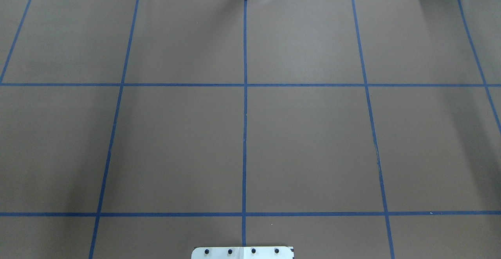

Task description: Place and press bell with both arms

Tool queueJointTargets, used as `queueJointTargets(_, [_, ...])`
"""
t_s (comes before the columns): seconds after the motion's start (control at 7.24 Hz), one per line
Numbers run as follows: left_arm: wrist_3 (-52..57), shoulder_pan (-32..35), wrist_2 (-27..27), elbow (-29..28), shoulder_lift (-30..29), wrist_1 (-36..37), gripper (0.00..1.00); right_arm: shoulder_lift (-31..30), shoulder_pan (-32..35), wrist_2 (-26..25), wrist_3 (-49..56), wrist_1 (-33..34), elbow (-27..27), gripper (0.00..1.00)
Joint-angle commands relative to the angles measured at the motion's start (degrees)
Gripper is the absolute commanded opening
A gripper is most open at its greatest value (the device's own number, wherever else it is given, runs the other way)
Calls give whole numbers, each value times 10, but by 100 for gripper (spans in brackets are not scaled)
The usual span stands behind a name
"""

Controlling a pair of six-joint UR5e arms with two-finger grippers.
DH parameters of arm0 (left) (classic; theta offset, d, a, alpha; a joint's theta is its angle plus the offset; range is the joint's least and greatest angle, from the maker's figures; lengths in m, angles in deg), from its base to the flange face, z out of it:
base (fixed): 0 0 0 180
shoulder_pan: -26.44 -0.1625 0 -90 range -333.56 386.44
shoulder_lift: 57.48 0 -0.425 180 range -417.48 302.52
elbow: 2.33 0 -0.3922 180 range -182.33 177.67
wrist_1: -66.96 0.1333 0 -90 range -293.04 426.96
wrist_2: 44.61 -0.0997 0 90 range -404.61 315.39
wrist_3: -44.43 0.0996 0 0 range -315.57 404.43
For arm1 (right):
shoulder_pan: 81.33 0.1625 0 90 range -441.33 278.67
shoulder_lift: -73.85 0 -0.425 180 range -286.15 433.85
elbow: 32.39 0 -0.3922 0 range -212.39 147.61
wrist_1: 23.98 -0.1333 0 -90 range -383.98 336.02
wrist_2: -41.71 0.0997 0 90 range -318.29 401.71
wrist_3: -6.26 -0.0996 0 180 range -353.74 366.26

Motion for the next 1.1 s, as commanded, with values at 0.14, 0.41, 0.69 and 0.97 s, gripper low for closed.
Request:
queueJointTargets(0.14, [0, 0, 0, 3, -1, 1, 100, 0, 0, 2, 1, 0, -3, 100])
queueJointTargets(0.41, [-2, 1, -6, 3, -11, 9, 100, 1, 0, 2, 1, -1, -5, 100])
queueJointTargets(0.69, [-14, 2, -73, 48, -11, 57, 100, -1, 0, 1, 1, 1, -16, 100])
queueJointTargets(0.97, [-49, -2, -112, 161, -6, 184, 100, 0, -2, -1, -1, 3, -35, 100])
